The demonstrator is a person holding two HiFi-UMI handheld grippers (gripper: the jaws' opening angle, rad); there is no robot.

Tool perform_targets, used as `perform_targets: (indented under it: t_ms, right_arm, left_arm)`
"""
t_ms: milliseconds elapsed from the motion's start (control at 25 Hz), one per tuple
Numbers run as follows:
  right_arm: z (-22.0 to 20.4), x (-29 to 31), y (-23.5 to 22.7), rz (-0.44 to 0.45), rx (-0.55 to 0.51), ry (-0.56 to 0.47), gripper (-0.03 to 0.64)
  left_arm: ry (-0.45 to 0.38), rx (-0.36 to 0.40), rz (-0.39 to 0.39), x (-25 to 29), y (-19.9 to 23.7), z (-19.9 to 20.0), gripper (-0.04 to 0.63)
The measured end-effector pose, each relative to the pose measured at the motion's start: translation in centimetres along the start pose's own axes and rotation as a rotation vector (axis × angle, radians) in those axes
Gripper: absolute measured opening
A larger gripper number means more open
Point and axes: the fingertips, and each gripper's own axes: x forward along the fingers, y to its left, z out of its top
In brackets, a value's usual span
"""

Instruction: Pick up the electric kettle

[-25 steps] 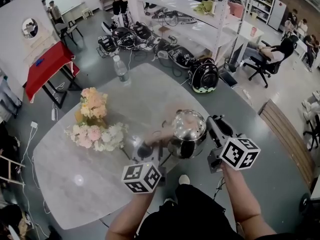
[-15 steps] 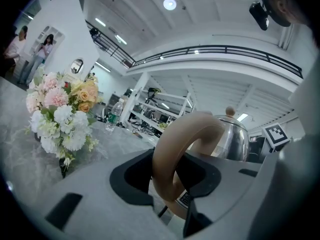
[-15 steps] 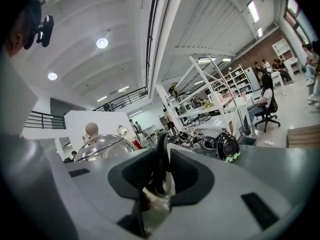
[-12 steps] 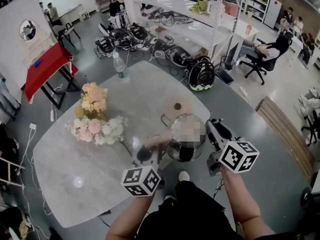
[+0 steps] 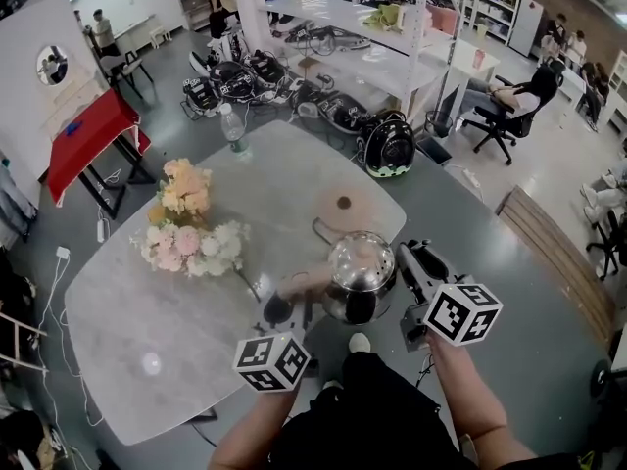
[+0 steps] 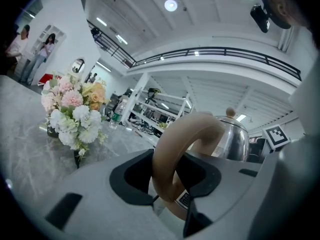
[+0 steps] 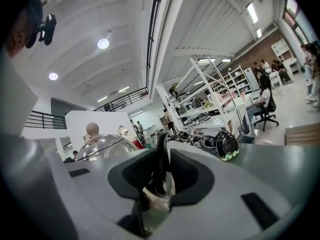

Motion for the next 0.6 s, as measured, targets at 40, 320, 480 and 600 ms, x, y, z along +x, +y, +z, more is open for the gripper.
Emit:
perform_targets:
  t_ms: [40, 320, 480, 600]
  right_arm:
    - [-0.1, -0.3, 0.1, 0.001, -0.001, -0.001, 0.089]
    - [-1.2, -1.9, 1.2, -0.003, -0.011, -0.002, 0.089]
    - [-1.3, -2.8, 1.5, -0.002, -0.014, -0.002, 0.089]
    - [-1.1, -3.2, 1.7, -0.002, -0.016, -0.005, 0.089]
  left_arm:
    - [-0.002, -0.002, 0.001, -0.3, 0.0, -0.1, 0.121]
    - [-0.008, 0.001, -0.002, -2.2, -0.1, -0.4, 0.121]
    - [-0.008, -0.009, -0.002, -3.1, -0.5, -0.8, 0.121]
    - [-0.008, -0.011, -0.003, -3.5, -0.8, -0.8, 0.121]
